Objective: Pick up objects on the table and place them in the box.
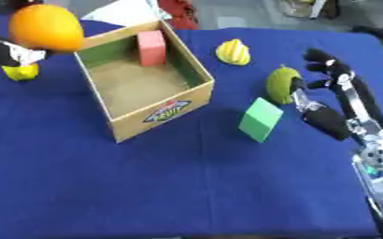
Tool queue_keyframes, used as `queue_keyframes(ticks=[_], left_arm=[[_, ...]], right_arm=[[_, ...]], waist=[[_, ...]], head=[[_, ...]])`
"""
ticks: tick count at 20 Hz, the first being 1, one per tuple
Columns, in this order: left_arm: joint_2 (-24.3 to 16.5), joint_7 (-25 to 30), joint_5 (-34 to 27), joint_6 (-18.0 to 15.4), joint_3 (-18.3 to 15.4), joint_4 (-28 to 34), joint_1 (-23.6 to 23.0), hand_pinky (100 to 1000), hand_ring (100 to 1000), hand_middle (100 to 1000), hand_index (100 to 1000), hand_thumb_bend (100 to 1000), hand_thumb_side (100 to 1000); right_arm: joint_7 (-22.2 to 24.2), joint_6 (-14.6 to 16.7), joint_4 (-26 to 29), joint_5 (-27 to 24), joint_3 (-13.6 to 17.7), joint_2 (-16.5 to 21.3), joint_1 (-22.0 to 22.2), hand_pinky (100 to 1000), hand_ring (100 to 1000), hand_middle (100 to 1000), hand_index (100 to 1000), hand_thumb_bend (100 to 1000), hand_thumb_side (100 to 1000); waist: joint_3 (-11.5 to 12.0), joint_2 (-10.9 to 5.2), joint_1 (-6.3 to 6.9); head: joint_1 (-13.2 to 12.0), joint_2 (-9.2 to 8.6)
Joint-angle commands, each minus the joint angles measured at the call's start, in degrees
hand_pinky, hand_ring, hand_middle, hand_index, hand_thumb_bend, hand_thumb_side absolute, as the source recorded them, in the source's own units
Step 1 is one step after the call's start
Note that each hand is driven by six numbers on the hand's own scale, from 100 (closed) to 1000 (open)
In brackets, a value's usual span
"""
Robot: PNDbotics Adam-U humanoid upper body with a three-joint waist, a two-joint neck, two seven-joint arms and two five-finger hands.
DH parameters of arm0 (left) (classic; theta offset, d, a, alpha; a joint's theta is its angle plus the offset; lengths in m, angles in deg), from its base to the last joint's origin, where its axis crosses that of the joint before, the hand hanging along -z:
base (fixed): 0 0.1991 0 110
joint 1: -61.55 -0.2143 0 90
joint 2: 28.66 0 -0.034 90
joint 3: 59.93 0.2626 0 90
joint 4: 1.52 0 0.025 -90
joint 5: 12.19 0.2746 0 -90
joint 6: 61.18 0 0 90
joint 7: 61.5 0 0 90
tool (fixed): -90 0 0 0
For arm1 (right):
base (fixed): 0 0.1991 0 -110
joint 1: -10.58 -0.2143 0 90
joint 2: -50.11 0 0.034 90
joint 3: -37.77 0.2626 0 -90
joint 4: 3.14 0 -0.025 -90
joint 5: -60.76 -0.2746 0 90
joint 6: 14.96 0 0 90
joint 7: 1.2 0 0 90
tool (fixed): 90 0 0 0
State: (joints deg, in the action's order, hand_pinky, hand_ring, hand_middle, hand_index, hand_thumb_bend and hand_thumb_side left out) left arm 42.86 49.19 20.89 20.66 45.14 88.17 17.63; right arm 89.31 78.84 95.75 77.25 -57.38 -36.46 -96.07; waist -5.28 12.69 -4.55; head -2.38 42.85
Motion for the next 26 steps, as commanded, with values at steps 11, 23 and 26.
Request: queue_keyframes(ticks=[11, 23, 26], left_arm=[[11.68, -9.3, 14.86, -4.65, 1.94, -18.16, 5.66, 731, 701, 709, 822, 625, 606], [-0.68, -3.13, 11.9, 1.56, -6.8, -13.78, 1.84, 740, 692, 713, 831, 496, 376], [-0.76, -3.68, 13.79, 3.36, -9.08, -20.54, 2.3, 738, 698, 722, 839, 512, 380]], right_arm=[[1.2, 0.28, 0.43, -0.9, -0.39, -0.05, -0.89, 707, 874, 867, 956, 100, 529], [0.98, 0.4, -0.09, -0.94, -0.26, 0.25, -0.45, 705, 873, 866, 956, 100, 537], [1.03, 0.45, -0.22, -1.01, -0.31, 0.29, -0.35, 705, 872, 865, 957, 100, 538]], waist=[[-1.85, -1.36, -0.35], [-0.3, -1.5, 0.38], [-0.36, -1.71, 0.57]], head=[[-0.8, 0.09], [-0.09, 0.15], [-0.25, 0.17]])
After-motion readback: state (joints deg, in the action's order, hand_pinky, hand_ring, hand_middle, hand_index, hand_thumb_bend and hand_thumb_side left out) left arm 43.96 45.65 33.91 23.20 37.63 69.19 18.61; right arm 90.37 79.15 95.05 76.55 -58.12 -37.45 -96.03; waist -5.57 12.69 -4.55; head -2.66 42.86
